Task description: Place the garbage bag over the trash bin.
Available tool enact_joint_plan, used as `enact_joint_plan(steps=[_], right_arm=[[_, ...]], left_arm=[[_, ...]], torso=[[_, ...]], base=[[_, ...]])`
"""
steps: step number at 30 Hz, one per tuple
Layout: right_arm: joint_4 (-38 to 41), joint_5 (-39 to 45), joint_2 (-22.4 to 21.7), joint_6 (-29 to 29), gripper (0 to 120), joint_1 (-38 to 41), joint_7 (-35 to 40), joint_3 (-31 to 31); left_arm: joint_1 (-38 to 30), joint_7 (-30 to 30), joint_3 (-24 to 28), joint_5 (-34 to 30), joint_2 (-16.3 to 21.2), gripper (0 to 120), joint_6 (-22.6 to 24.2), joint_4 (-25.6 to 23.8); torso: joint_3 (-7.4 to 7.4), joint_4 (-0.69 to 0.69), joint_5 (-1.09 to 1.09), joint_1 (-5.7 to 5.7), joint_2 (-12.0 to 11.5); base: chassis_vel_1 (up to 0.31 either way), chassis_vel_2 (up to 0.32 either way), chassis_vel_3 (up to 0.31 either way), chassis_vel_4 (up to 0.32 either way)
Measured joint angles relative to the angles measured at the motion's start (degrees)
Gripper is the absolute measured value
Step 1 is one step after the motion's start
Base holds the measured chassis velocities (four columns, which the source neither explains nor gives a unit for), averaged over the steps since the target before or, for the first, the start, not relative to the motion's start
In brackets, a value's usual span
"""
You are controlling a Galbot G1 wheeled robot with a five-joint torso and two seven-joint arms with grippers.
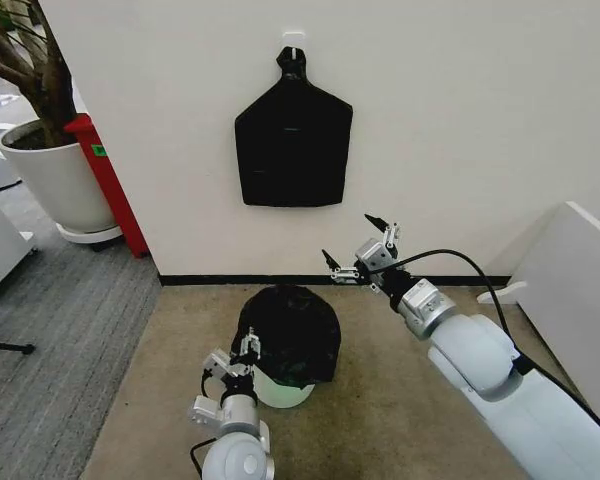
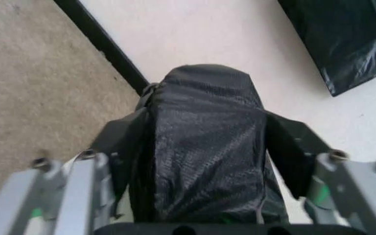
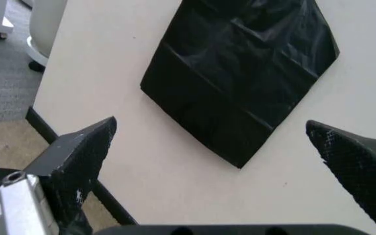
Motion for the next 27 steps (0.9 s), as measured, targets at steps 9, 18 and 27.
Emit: enact_joint_plan(steps=[9, 18, 27], right_arm=[[-0.54, 0.14, 0.42, -0.38, 100, 1.17, -0.01, -0.06], [-0.91, 0.41, 1.07, -0.71, 100, 1.88, 0.05, -0.32], [-1.11, 5.94, 3.96, -3.04, 100, 1.41, 6.31, 0.68]], left_arm=[[4.50, -0.39, -1.40, 1.03, 0.94, 99, -1.13, -4.67], [7.43, -1.08, -2.29, 4.47, 3.44, 100, -0.84, -8.24], [6.72, -0.21, -3.66, 10.78, 12.48, 100, 0.66, -8.58]], torso=[[0.00, -0.01, 0.10, 0.00, 0.00], [0.00, 0.00, 0.11, 0.00, 0.00], [0.00, -0.01, 0.11, 0.00, 0.00]], base=[[0.000, 0.000, 0.000, 0.000], [0.000, 0.000, 0.000, 0.000], [0.000, 0.000, 0.000, 0.000]])
